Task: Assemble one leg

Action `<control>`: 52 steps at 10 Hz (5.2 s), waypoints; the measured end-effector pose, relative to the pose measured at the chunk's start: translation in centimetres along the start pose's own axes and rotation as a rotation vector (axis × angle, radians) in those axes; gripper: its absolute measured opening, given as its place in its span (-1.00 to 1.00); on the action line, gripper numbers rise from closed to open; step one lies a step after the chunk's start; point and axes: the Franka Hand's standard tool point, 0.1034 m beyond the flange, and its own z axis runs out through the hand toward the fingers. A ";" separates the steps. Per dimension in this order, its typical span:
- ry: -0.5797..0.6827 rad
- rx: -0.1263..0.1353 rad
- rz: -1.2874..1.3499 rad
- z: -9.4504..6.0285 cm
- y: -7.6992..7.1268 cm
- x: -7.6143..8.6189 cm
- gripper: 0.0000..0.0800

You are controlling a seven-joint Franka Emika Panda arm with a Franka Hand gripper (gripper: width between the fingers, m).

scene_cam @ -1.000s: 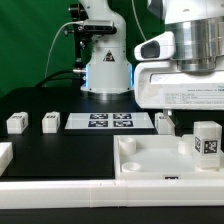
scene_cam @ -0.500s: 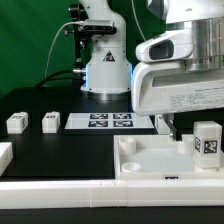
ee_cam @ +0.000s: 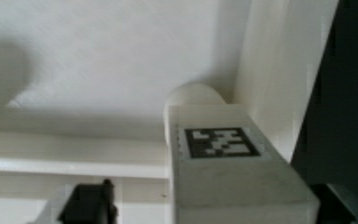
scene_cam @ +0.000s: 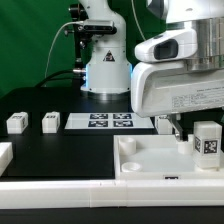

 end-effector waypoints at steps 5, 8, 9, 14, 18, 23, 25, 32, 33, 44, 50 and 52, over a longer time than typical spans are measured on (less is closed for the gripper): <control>0.000 0.005 0.112 0.0 -0.1 0.0 -0.27; 0.008 0.009 0.525 0.2 -0.3 -0.1 -0.27; 0.008 0.008 0.656 0.2 -0.4 -0.1 -0.27; 0.005 0.014 1.248 0.2 -0.5 -0.1 -0.27; 0.000 0.020 1.557 0.2 -0.6 -0.1 -0.15; 0.003 0.018 1.288 0.2 -0.7 -0.2 0.60; 0.005 0.015 1.020 0.2 -0.6 -0.2 0.62; 0.010 -0.010 0.247 0.2 -0.6 -0.2 0.62; 0.009 -0.019 0.125 0.2 -0.5 -0.2 0.62; 0.005 -0.036 -0.085 0.2 0.2 -0.2 -0.27; 0.014 -0.017 0.694 0.2 -0.9 -0.2 -0.27; 0.017 -0.015 0.938 0.2 -1.0 -0.2 -0.27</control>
Offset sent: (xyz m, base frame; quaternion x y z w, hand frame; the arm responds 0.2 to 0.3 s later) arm 0.0000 0.0000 0.0000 0.0000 0.0000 0.0000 1.0000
